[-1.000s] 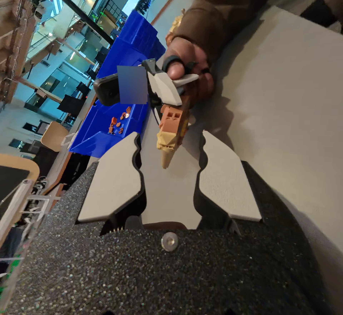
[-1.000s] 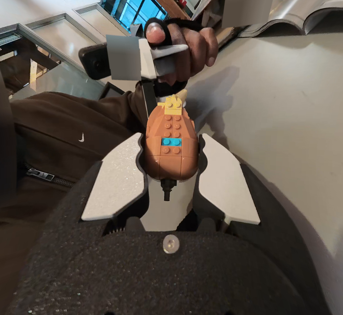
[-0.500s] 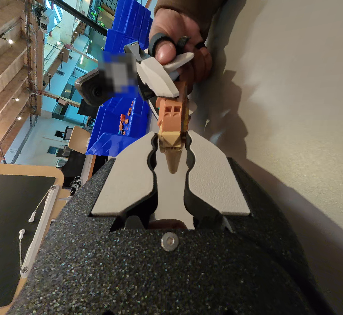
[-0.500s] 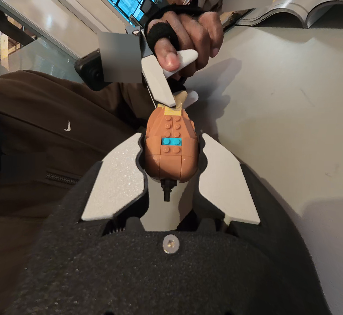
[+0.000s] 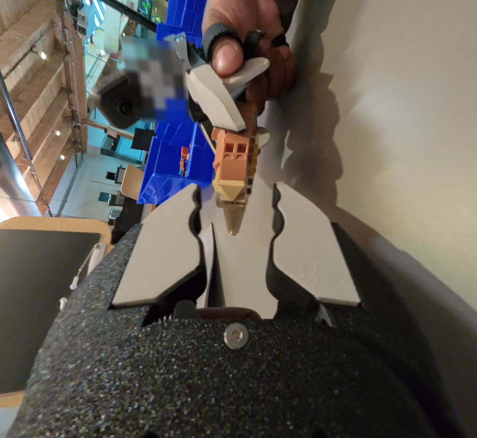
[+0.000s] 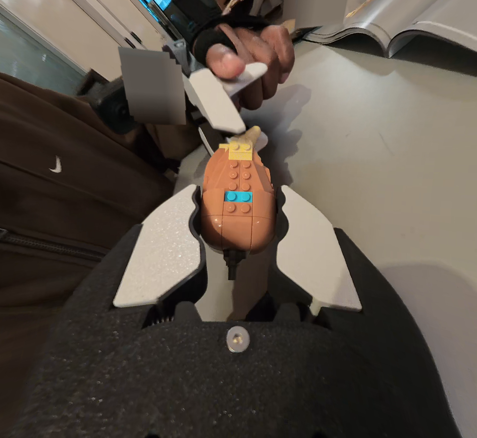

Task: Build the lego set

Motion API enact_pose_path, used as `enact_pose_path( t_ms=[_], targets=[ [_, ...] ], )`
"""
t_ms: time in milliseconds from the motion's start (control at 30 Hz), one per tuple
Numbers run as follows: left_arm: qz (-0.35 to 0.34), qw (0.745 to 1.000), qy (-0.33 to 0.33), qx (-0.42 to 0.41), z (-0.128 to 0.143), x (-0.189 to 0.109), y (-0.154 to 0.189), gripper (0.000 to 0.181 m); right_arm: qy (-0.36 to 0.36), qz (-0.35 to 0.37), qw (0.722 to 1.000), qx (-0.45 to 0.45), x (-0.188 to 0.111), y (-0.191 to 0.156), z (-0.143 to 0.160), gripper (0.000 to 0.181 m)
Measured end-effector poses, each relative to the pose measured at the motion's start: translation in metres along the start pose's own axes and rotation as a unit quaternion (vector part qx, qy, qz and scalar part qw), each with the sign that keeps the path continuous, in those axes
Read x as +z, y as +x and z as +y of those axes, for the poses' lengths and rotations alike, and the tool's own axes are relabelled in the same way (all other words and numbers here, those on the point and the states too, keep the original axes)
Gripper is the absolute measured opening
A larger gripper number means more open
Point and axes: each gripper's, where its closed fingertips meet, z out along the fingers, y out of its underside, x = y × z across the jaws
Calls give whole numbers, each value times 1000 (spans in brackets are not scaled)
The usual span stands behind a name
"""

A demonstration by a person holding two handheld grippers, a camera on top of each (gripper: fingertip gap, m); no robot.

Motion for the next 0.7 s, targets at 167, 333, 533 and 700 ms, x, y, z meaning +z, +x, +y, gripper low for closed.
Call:
enact_pose_path(
  t_ms=[167, 333, 533, 700],
  targets=[
    [-7, 998, -14, -66, 13, -8, 1, 73, -47, 79, 992, -91, -6, 17, 7, 55],
    [-47, 980, 24, -193, 13, -20, -15, 70, -98, 130, 967, -198, -4, 25, 14, 56],
    [-47, 934, 83, -345, 7, -29, -30, 60, -129, 144, 959, -209, 2, 31, 23, 56],
    [-39, 901, 112, -417, 7, -28, -36, 59, -139, 150, 956, -210, 4, 34, 25, 56]
  ],
)
